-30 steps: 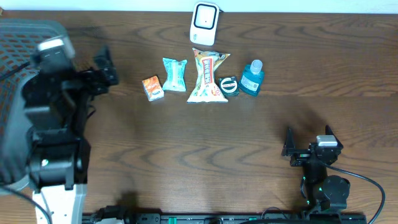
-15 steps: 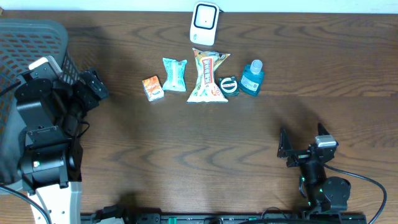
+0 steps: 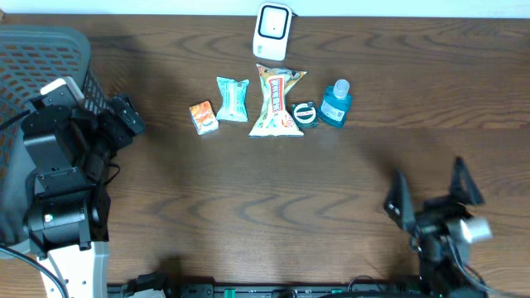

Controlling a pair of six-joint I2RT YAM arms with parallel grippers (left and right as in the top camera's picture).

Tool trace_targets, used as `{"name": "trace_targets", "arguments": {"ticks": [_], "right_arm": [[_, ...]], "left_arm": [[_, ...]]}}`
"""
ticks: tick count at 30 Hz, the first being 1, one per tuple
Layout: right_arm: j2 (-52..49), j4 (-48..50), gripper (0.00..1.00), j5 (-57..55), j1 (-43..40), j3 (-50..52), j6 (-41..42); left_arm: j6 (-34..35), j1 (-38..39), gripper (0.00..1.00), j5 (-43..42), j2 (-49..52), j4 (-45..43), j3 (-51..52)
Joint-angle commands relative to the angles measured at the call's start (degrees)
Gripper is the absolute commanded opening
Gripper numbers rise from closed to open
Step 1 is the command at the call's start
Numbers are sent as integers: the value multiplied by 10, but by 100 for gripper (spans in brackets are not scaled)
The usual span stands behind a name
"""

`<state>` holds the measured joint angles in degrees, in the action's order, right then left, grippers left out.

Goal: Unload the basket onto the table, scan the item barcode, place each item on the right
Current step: 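Withdraw the left gripper toward the basket, then raise the right arm and move the right gripper toward the Listerine bottle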

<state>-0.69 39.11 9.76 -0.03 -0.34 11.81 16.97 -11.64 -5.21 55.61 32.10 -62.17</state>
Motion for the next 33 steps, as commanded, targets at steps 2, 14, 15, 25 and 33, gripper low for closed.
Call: {"name": "trace_targets", "arguments": {"ticks": [2, 14, 15, 25, 33], "right_arm": [[3, 100, 99, -84, 5, -5, 12], [-137, -48, 99, -83, 5, -212, -134], [-167, -56, 99, -63, 5, -237, -150], [-368, -277, 99, 55, 5, -447, -172], [-527, -543, 99, 108, 5, -621, -242]], "left_arm": [[7, -3, 98, 1, 1, 17, -3], [7, -3, 98, 1, 1, 118, -3], [7, -3, 98, 1, 1, 125, -3], [5, -3, 98, 33, 1, 142, -3], [5, -3, 98, 33, 1, 144, -3]]}}
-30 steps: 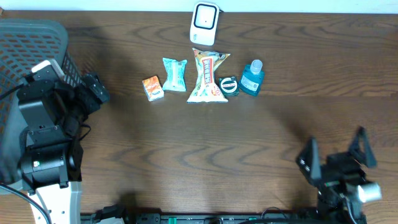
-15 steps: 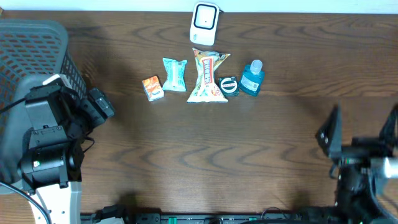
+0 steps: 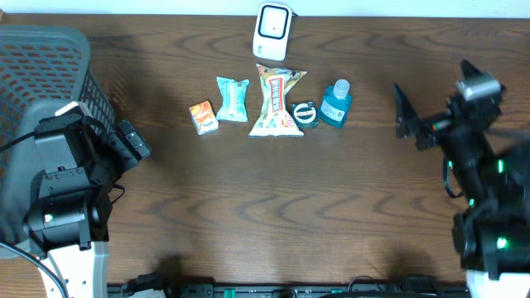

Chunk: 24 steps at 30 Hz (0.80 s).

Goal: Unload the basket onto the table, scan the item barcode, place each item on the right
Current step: 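Raise the right arm and move the right gripper toward the Listerine bottle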

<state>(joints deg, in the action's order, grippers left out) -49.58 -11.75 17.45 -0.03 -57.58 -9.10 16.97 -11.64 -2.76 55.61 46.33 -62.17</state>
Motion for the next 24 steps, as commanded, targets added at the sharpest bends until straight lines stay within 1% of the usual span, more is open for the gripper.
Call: {"name": "trace_targets", "arguments": {"ticks": [1, 3, 6, 8, 10, 13, 18, 22, 24], "right_arm": [[-57, -66, 99, 31, 5, -69, -32], [-91, -123, 99, 39, 5, -103, -32], [-127, -183, 99, 96, 5, -128, -32], [-140, -199, 99, 165, 5, -128, -32], [-148, -213, 99, 212, 5, -128, -31], [-154, -215, 99, 241, 5, -128, -31], [-159, -215, 99, 212, 5, -128, -27], [-176, -223, 99, 111, 5, -128, 51], [-190, -233, 99, 76, 5, -128, 54]], "left_arm": [[5, -3, 98, 9, 1, 2, -3], [5, -3, 98, 9, 1, 2, -3], [5, -3, 98, 9, 1, 2, -3], [5, -3, 98, 9, 1, 2, -3], [5, -3, 98, 9, 1, 2, -3], [5, -3, 98, 9, 1, 2, -3], [5, -3, 98, 9, 1, 2, -3], [5, -3, 98, 9, 1, 2, -3], [5, -3, 98, 9, 1, 2, -3]]}}
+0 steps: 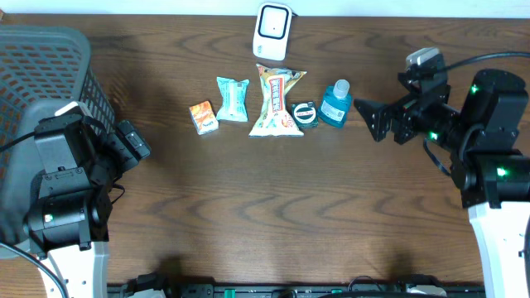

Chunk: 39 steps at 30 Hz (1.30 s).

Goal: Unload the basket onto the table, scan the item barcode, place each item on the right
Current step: 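Raise the right arm and move the right gripper toward the Listerine bottle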

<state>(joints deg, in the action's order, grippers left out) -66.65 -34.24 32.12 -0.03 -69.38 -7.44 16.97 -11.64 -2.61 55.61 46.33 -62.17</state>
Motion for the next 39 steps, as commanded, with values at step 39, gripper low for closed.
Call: {"name": "trace_targets", "arguments": {"ticks": [39], "right_arm": [[-118, 2, 99, -85, 5, -44, 38]], "left_arm": [[5, -3, 98, 7, 1, 2, -3]]}}
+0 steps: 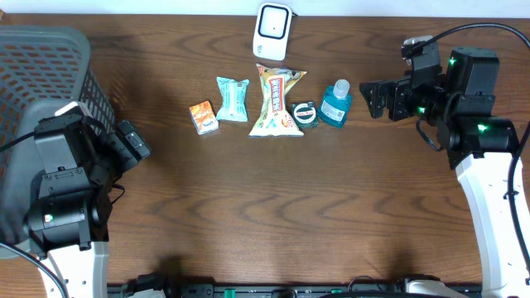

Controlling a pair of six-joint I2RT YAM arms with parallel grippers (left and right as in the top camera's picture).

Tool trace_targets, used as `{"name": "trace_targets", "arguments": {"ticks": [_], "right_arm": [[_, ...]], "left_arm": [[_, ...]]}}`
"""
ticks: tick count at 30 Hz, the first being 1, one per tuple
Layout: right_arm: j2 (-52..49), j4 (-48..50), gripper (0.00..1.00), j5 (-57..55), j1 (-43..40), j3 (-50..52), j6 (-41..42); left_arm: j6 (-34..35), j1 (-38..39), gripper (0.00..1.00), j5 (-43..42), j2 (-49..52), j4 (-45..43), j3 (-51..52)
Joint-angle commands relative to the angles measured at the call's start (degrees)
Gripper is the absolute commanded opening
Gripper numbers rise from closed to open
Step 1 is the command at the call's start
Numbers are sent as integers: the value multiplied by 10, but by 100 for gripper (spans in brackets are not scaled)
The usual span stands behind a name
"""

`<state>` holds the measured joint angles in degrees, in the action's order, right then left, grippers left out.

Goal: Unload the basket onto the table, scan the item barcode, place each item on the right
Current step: 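Raise the right arm and move the right gripper toward the Listerine bottle, then lower the right gripper over the Listerine bottle and grasp it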

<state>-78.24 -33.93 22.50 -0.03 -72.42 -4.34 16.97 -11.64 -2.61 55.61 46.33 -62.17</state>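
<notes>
Several items lie in a row at the back of the table: an orange packet (203, 117), a teal packet (233, 98), a tall snack bag (277, 101), a small round dark tin (305, 113) and a blue bottle (335, 105). Behind them stands a white barcode scanner (272, 31). My right gripper (372, 98) hangs open just right of the blue bottle, its fingers pointing at the bottle without touching it. My left gripper (132, 141) rests at the left, far from the items, with nothing in it.
A grey mesh basket (50, 58) fills the far left corner, beside the left arm. The wooden table (273, 207) stretches in front of the row of items. The right arm's body stands at the right edge.
My right gripper has moved slightly back and up the frame, staying open beside the blue bottle. The left arm and the items have not moved.
My right gripper was open low at the front right of the table. Then it was raised at the right edge near the back. Then it faced the blue bottle from the right, where it still is. The left arm shifted slightly early on, then stayed still.
</notes>
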Motion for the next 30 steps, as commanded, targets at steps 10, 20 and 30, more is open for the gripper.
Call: {"name": "trace_targets", "arguments": {"ticks": [10, 20, 30], "right_arm": [[-9, 53, 88, 19, 6, -14, -13], [-14, 100, 99, 50, 6, -14, -66], [-101, 134, 99, 107, 29, -13, -197]], "left_arm": [[5, -3, 98, 7, 1, 2, -3], [5, -3, 98, 7, 1, 2, -3], [5, -3, 98, 7, 1, 2, -3]]}}
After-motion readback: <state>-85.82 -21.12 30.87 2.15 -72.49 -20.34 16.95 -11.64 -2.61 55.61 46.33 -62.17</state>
